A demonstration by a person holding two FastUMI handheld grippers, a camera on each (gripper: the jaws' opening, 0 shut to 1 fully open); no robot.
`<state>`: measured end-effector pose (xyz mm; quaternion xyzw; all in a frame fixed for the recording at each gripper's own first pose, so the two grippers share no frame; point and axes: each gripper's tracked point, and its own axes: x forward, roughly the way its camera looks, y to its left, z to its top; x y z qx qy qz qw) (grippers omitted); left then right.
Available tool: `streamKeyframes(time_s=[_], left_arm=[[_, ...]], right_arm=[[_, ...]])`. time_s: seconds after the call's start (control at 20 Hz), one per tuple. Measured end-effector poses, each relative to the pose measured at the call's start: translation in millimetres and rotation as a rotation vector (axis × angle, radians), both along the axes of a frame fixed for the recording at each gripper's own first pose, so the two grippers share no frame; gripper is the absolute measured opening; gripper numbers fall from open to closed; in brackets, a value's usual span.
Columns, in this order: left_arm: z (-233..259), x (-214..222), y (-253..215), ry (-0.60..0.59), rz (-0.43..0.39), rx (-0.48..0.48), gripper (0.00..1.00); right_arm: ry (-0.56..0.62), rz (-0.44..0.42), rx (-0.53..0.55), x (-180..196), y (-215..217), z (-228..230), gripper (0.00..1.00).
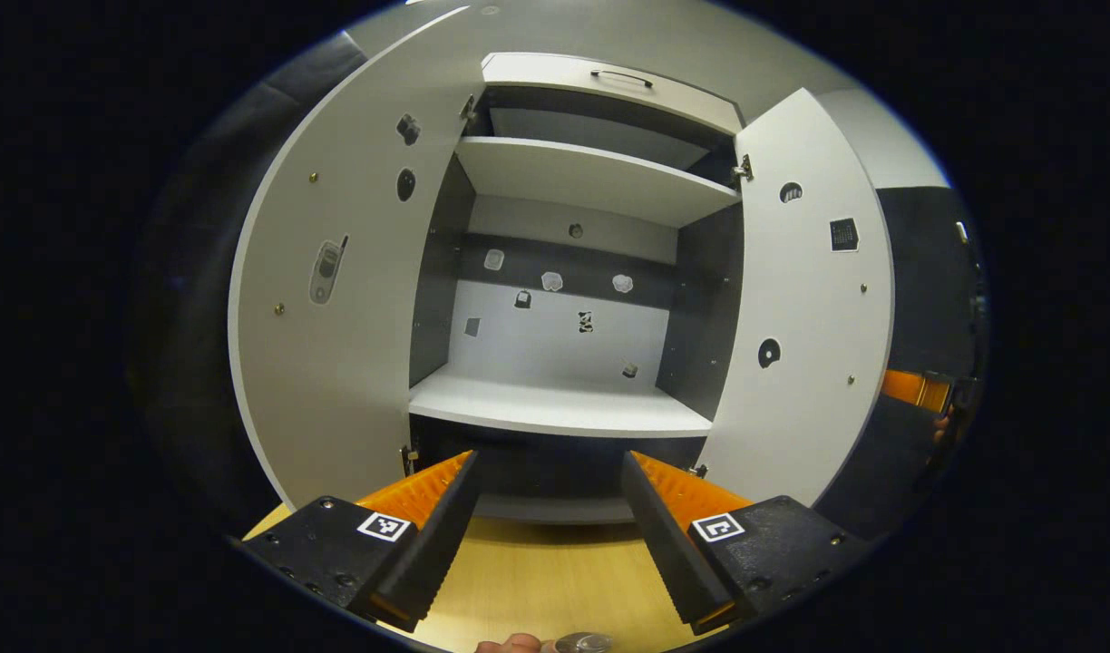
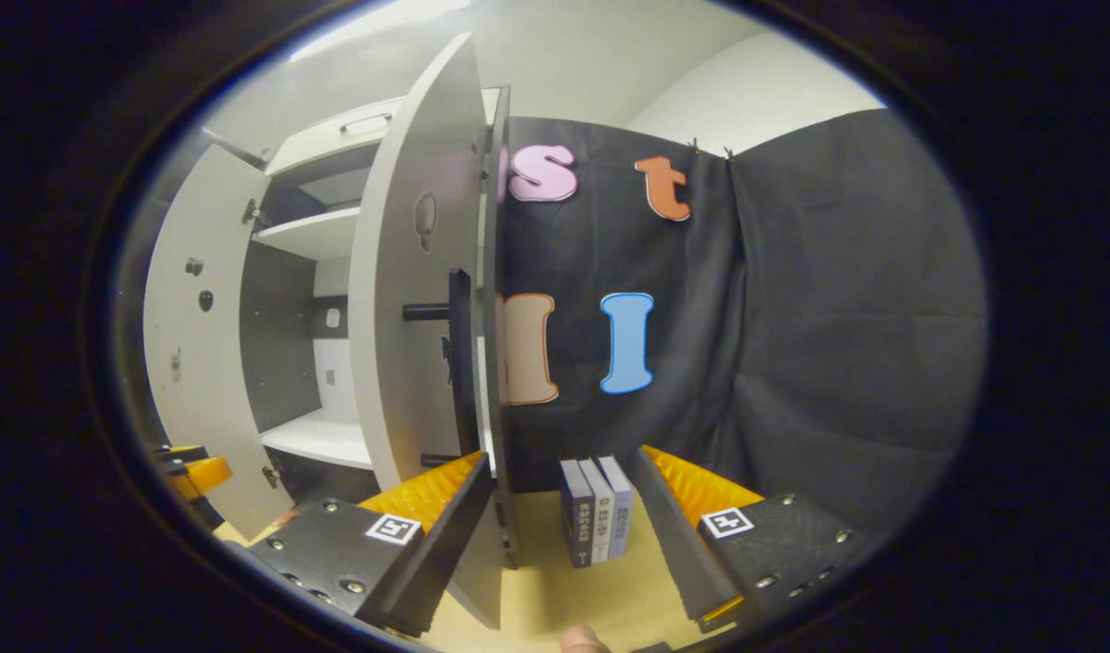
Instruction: Grasp the bottle in the cabinet with the left hand and place it on the coaster, then close the right door with the right hand and the left door with the left hand.
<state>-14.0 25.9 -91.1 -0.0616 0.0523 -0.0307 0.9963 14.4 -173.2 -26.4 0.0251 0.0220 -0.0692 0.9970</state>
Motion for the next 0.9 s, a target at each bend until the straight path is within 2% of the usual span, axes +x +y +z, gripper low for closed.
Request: streamKeyframes(time_s=[0.45, 0.9], left_arm=[[-2, -4, 15, 0.005, 0.032, 0.002, 0.97], [-3, -21, 52, 0.004, 0.123, -0.007, 0.97]], right_arm=[[0.019, 0.109, 0.053, 4, 46, -2, 0.97], [0.038, 0.185, 0.092, 13, 80, -5, 0.97]])
